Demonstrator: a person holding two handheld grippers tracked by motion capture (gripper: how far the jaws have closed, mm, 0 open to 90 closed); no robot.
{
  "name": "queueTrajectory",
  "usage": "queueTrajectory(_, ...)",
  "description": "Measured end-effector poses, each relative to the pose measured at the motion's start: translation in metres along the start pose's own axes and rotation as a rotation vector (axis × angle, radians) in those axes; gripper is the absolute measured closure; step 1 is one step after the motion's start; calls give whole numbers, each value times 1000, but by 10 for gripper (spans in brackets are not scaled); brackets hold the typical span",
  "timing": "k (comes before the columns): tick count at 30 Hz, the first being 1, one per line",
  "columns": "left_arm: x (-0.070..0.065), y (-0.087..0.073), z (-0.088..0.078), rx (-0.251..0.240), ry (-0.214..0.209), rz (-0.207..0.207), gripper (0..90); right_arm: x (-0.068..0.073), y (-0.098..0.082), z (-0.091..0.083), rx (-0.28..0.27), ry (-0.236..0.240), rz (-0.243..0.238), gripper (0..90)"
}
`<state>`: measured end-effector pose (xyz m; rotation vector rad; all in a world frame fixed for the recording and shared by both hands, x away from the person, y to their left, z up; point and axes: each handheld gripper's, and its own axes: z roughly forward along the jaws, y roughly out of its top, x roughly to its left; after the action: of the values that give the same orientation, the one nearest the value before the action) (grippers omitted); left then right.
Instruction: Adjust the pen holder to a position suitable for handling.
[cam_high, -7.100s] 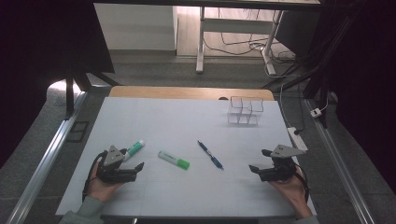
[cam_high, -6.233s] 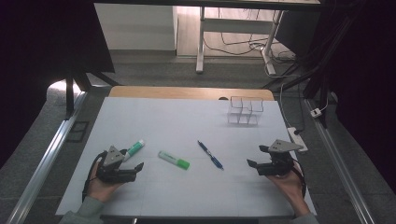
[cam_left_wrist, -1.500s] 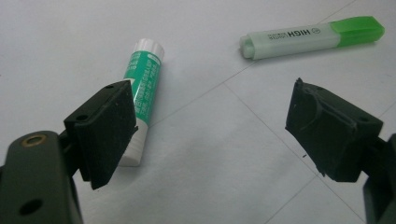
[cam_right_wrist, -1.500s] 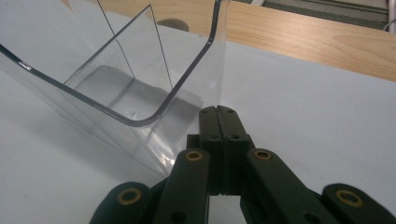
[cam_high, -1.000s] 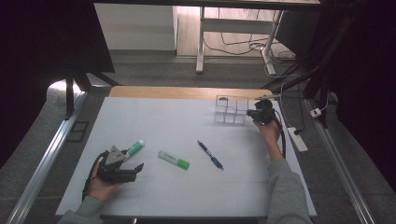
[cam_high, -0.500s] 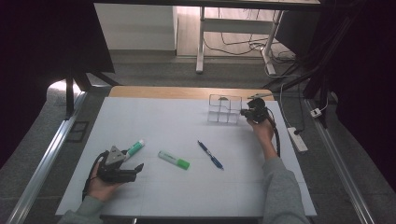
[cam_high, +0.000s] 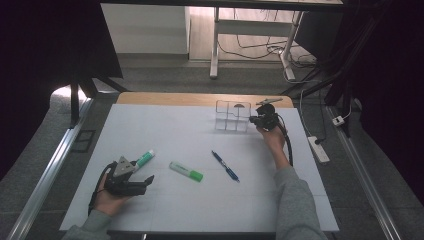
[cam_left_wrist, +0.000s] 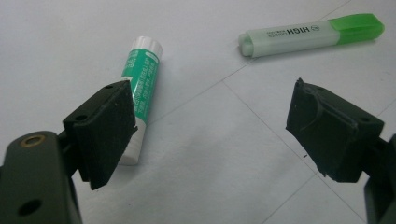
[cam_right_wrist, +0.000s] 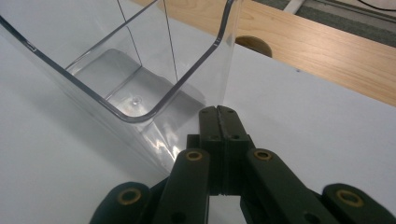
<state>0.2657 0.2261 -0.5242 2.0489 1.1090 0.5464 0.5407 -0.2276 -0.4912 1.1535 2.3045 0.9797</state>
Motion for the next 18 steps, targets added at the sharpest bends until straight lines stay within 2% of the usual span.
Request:
queueTrajectory(5,0,0,0,-1,-1,0,151,8,4,6,-4,19,-5,898)
queueTrajectory(12,0,0,0,-1,-2,0,150,15,9,13,8,8,-19,897)
queueTrajectory(18,0,0,0,0,-3,1,150,24,14,19,7,18,-25,898)
